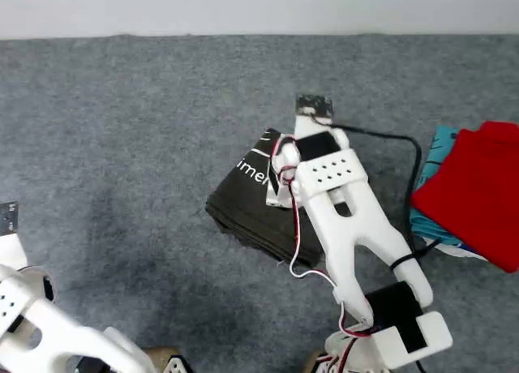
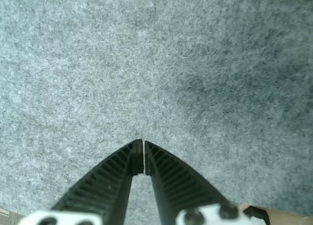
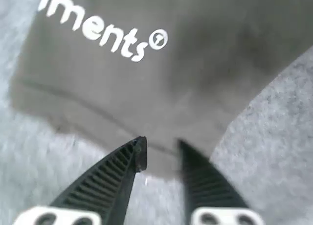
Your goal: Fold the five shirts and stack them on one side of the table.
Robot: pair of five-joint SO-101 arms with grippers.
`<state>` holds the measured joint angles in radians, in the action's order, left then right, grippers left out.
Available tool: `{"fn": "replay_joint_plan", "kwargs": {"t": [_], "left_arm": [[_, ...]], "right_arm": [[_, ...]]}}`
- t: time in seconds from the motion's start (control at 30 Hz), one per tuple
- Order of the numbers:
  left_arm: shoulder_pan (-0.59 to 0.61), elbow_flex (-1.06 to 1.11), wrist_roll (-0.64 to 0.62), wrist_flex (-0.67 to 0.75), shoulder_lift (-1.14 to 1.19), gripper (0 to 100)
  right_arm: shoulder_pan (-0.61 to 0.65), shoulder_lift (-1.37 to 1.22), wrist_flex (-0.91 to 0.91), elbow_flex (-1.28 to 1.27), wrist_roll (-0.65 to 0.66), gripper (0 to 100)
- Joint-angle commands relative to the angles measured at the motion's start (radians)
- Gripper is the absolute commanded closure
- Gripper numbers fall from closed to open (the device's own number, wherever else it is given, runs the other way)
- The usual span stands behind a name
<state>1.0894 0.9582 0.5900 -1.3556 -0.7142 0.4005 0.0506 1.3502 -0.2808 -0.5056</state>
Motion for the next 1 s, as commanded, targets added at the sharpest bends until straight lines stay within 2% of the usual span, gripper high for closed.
{"fn": "replay_joint_plan", "kwargs": {"t": [0.0, 0.1, 0.3, 0.57, 0.73, 0.97], "left_arm": [[0.002, -0.005, 0.014, 0.002, -0.023, 98], [0.002, -0.005, 0.014, 0.002, -0.023, 98], [0.002, -0.005, 0.014, 0.002, -0.023, 98], [0.002, -0.005, 0.014, 0.003, -0.023, 98], [0.002, -0.005, 0.014, 0.002, -0.023, 98], [0.002, -0.005, 0.014, 0.002, -0.023, 98]], "right_arm": [[-0.031, 0.053, -0.153, -0.069, -0.081, 59.2], [-0.065, 0.053, -0.255, -0.107, -0.126, 53.6], [-0.11, 0.051, -0.426, -0.181, -0.158, 53.7], [-0.107, -0.019, -0.631, -0.299, -0.158, 54.4], [-0.107, -0.196, -0.716, -0.279, -0.158, 67.4], [-0.108, -0.286, -0.562, -0.143, -0.155, 87.1]]}}
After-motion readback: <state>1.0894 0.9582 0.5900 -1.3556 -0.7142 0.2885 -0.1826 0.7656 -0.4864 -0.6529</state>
